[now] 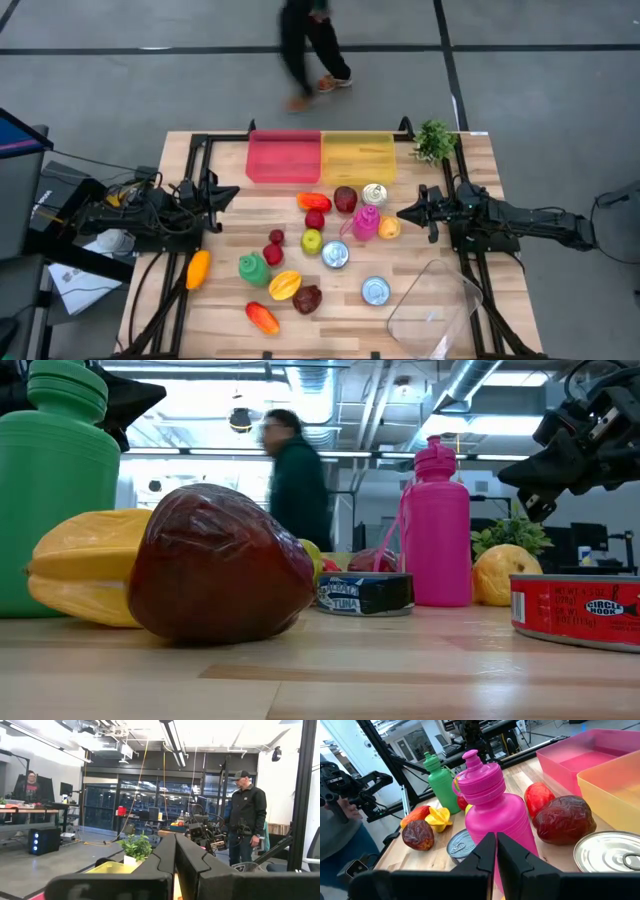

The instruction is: Pick & Place Food Item

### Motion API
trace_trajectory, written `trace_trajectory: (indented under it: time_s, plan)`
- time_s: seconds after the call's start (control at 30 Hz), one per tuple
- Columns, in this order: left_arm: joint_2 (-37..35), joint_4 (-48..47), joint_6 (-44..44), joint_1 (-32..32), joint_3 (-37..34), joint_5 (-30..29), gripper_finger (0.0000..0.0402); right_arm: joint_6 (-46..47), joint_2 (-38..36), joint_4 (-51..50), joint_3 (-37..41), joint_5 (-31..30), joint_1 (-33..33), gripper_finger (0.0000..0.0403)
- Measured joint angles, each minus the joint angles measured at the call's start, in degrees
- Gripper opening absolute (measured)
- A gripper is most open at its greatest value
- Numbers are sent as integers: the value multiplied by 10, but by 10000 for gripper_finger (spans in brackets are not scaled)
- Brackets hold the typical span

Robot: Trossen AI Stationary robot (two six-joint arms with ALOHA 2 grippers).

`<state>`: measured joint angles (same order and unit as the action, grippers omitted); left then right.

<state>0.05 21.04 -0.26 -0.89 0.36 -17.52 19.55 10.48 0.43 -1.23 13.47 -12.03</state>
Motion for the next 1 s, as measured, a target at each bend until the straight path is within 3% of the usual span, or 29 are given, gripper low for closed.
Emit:
trace_trajectory:
  time_s: [0.33,0.67,1.0]
  plan:
    - [0,0,-10,0,0,0,0,0,0,0,0,0,0,13]
    - [0,7,-196,0,0,-5,0,0,0,0,0,0,0,13]
    - [4,118,-212,0,0,-31,0,-7,0,0,0,0,0,13]
